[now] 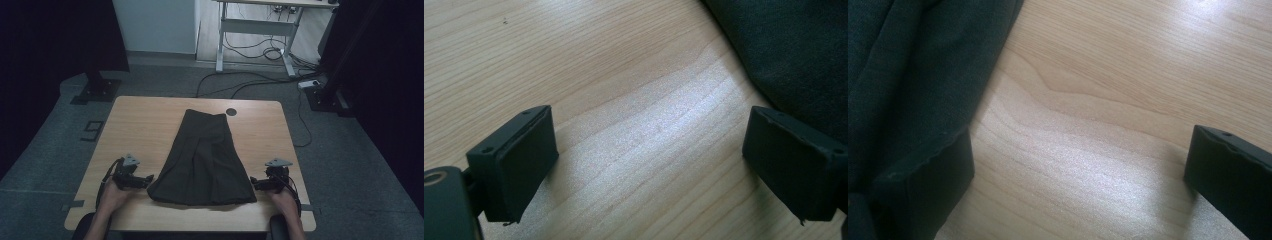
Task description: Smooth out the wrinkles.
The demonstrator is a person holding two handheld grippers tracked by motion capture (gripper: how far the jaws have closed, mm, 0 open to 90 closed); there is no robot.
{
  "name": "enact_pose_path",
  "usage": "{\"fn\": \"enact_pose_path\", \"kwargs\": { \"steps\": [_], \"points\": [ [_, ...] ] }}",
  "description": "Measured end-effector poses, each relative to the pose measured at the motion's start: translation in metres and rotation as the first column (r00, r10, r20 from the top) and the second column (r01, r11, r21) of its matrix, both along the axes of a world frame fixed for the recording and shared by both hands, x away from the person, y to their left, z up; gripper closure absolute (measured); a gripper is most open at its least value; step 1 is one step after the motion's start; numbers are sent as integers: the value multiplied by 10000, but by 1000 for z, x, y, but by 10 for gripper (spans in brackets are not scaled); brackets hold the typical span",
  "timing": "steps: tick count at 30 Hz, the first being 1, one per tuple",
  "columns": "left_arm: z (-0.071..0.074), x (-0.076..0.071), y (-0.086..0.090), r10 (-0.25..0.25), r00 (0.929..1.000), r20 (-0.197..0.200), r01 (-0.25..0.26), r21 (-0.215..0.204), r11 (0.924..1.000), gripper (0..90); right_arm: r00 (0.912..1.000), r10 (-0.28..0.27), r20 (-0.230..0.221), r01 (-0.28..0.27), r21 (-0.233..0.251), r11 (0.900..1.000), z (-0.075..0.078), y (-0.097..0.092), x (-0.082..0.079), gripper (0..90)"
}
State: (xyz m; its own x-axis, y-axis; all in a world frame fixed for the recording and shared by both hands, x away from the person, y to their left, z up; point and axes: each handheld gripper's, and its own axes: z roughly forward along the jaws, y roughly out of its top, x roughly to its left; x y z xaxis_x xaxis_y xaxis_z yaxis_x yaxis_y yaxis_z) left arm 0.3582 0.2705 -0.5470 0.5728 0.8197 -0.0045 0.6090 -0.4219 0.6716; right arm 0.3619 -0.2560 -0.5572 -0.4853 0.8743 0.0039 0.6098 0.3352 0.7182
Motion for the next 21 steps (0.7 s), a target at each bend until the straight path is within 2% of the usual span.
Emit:
{"fn": "enact_pose_path", "kwargs": {
  "steps": [4, 7, 10, 14, 17, 21],
  "points": [
    [0, 0, 0, -2, 10000, -12, 2, 1, 10000, 72, 10000, 8, -1, -8, 7, 10000, 0, 0, 0, 0],
    [7, 3, 1, -2, 9992, -411, 11, 221, 9998, 132, 9998, 13, -221, -14, -32, 10000, 2, 1, 0, 0],
    [12, 9, 3, 58, 9982, -589, -60, -34, 10000, 145, 9995, 125, -277, -123, 83, 9999, 7, 3, 0, 7],
    [26, 16, -1, -90, 9996, -259, 81, -347, 9994, 145, 9997, 251, -78, -250, 109, 9996, 19, 9, 3, 24],
    [37, 23, -7, -228, 9997, -9, 228, -312, 9993, 145, 9995, 326, -5, -326, 257, 9991, 29, 12, 8, 35],
    [48, 39, -16, -340, 9993, 154, 347, -507, 9981, 144, 9992, 407, -7, -406, 544, 9977, 37, 17, 18, 47]
  ]
}}
